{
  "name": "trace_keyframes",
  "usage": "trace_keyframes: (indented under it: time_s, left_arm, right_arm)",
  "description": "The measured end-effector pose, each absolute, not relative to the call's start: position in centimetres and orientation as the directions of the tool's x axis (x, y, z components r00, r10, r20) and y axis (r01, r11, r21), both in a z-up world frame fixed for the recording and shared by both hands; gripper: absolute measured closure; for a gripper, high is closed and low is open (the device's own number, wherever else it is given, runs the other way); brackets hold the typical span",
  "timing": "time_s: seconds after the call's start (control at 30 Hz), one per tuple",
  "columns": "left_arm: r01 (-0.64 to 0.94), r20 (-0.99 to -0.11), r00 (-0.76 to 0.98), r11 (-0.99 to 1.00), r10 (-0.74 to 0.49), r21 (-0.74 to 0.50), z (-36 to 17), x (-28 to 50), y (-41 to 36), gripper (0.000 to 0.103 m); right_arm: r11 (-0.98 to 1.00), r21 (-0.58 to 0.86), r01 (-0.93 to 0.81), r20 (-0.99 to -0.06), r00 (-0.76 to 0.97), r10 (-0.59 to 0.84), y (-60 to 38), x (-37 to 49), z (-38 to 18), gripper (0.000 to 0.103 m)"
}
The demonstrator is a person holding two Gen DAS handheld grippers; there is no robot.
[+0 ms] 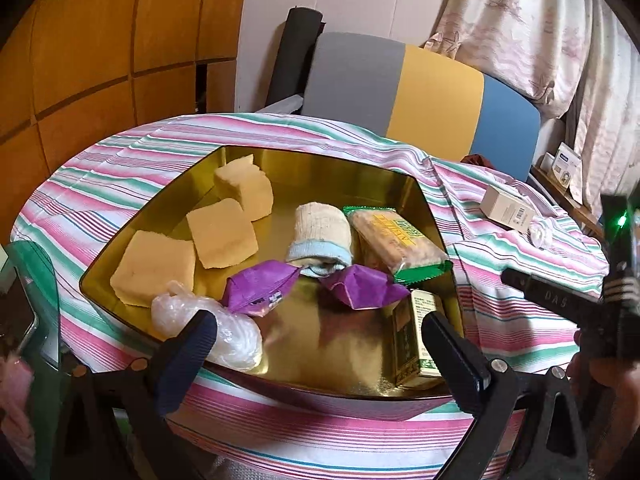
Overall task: Organize objects
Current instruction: 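Lower the WEIDAN pack into the gold tray and open the right tool, then move the right tool to the plastic-wrapped item and grasp it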
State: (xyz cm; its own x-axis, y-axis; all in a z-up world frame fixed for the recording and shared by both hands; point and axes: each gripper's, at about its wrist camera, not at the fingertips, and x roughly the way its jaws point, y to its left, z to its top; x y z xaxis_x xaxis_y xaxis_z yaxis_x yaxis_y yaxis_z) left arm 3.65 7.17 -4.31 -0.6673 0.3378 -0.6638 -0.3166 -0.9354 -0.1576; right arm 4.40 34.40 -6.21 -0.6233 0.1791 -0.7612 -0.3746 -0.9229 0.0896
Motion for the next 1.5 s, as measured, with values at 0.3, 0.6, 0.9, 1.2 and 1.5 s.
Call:
trace_keyframes:
  time_s: [0.3, 0.6, 0.9, 1.2, 1.5]
  left_arm:
    - [-0.392, -0.654, -0.66, -0.912, 0.37, -0.121, -3.7, 4.8, 9.3, 0.0]
    - [-0.476, -0.621, -0.658, -0.875, 0.425, -0.093, -2.2, 5.8, 12.5, 0.0]
    - [-0.533, -0.632, -0.63, -0.843, 0.451, -0.071, -1.6, 6.8, 15.4, 0.0]
    - [-0.58, -0.643, -0.596, -0.812, 0.481, -0.07, -1.5, 7.4, 17.8, 0.0]
    - [-0.594, -0.668, -0.569, -0.801, 0.481, -0.071, -1.5, 7.0, 20.9, 0.0]
  right_arm:
    - [-0.82, 0.15, -0.553, -0.766, -0.589, 0.257, 44.9, 6.1, -7.1, 0.049]
    - [-0.789, 0.069, -0.61, -0.741, -0.561, 0.369, 52.0, 4.5, -6.6, 0.037]
    - [-0.786, 0.059, -0.616, -0.73, -0.564, 0.387, 57.3, 0.6, -6.0, 0.031]
    - [-0.846, -0.011, -0.534, -0.723, -0.58, 0.376, 57.2, -1.3, -8.1, 0.036]
    - [-0.835, -0.008, -0.55, -0.702, -0.591, 0.396, 57.1, -0.3, -7.7, 0.069]
